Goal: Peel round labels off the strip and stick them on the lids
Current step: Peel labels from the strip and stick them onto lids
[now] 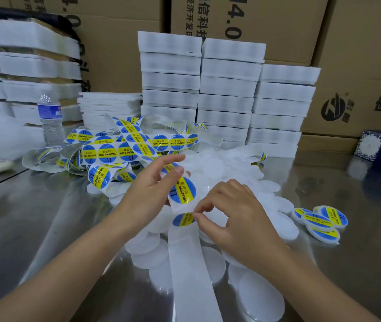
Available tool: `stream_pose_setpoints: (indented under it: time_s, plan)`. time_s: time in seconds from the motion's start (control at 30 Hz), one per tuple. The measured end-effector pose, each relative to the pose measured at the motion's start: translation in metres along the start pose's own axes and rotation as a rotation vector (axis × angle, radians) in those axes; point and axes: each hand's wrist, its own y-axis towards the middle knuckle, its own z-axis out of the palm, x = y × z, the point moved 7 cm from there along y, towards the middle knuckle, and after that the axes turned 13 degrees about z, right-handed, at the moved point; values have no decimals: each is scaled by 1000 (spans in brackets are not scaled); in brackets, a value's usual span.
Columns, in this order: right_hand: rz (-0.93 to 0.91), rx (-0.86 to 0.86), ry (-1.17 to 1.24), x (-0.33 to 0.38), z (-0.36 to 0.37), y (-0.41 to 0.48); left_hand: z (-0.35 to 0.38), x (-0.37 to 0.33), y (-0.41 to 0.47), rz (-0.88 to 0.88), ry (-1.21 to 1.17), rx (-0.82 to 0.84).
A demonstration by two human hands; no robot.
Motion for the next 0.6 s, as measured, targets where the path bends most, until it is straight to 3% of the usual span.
stream_pose_setpoints:
  time_s: [0.17,0.27,0.43,0.6]
  plan:
    - [-11,157,5,2,8,-3,-7,4,0,13,93,-60]
    - [19,265,105,4,10,-4,-13,6,0,-37,-7,-190]
    - [250,355,491,-4,2,-1,-23,17,1,-203,-180,-319]
    - [512,224,951,-30,-13,14,-25,18,3,-211,-208,-306]
